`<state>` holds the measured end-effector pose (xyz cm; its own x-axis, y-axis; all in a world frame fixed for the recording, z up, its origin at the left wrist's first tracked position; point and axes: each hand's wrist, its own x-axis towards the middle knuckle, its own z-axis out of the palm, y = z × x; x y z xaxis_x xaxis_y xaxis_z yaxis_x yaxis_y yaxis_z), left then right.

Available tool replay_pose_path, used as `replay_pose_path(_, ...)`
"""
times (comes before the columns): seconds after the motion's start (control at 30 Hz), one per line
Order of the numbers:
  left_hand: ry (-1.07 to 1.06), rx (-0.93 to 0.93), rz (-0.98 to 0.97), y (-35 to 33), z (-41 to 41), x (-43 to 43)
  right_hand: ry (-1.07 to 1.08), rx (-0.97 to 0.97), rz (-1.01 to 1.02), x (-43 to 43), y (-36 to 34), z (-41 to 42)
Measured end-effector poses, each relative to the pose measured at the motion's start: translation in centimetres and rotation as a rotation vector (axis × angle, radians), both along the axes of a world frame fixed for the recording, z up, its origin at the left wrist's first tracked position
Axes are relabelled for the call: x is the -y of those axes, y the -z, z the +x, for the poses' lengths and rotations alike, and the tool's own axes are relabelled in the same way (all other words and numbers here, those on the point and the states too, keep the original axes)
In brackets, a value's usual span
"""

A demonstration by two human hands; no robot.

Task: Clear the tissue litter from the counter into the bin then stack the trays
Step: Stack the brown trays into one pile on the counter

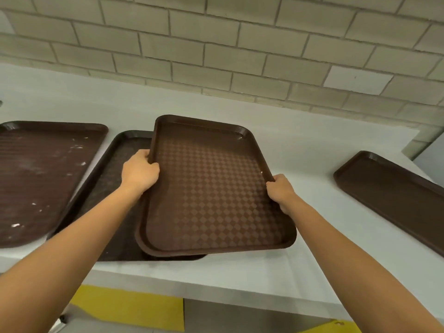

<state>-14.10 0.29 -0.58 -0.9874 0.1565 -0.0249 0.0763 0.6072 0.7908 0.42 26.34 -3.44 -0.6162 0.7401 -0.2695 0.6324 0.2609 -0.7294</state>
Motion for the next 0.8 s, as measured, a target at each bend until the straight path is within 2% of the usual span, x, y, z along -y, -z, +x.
replay_pose_path(0.1,0.025,-0.073,-0.142,0.5,-3.3,3.1,-0.044,0.0,-0.018,2.7,0.2,-2.6)
replay_pose_path(0.33,-0.007,-0.103,-0.323,2.2,-7.5,7.7,-0.083,-0.026,0.059,7.4,0.8,-6.2)
replay_pose_path(0.6,-0.029,-0.176,-0.474,3.1,-8.2,10.1,-0.134,0.125,0.343,9.8,1.8,-7.1)
replay_pose_path(0.8,-0.012,-0.226,-0.527,3.8,-7.6,10.5,-0.138,0.147,0.444,10.5,1.8,-6.9)
